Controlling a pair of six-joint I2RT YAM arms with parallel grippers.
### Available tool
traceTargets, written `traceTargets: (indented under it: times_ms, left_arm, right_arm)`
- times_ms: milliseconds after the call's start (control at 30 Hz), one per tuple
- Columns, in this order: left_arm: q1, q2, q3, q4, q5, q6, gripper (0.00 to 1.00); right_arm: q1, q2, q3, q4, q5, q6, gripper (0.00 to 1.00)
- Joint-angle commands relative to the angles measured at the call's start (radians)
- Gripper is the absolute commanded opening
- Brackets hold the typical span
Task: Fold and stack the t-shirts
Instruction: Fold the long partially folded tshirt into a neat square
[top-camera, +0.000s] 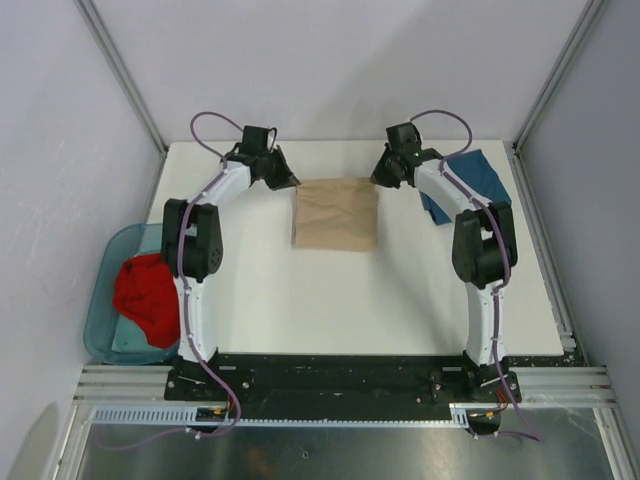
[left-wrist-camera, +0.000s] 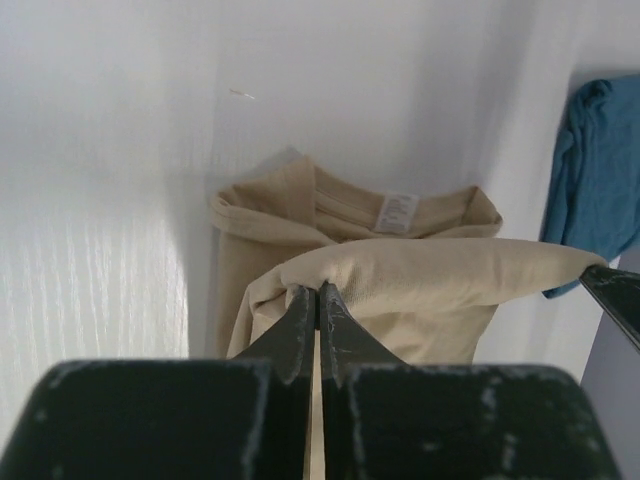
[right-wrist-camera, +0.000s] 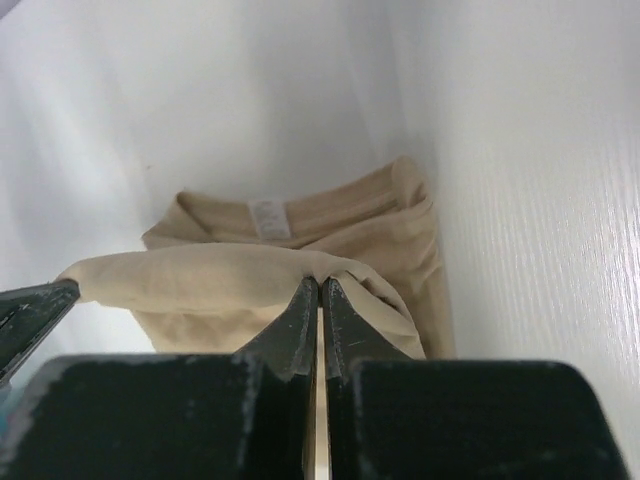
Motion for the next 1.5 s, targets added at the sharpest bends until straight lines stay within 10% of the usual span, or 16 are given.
traceTargets:
  times_ms: [0,767,967,1100,1467]
  left_arm:
    - [-0.018,-0.114,-0.047,0.039,0.018,0.044,0.00]
    - [0.005,0.310,0.375,0.048,0.053,0.024,0.02]
    - [0.020,0.288,0.402,0.049,0.069,0.021,0.50]
    - [0.026,0.170,0.314,0.048,0.031,0.046,0.65]
    - [-0.037,-0.121,-0.135,0.052,0.035,0.082,0.25]
  right_arm:
    - [0.019,-0.129,-0.074,0.009,0.068,0.025,0.00]
    - [-0.083,0.207,0.180,0.006,0.040,-0.018,0.00]
    - [-0.094,0.215,0.251,-0.051,0.056,-0.030,0.28]
    - [-0.090,0.174,0.291,-0.116,0.085,-0.057,0.43]
    - [-0.013,0.039,0.064,-0.089,0.050,-0.042,0.37]
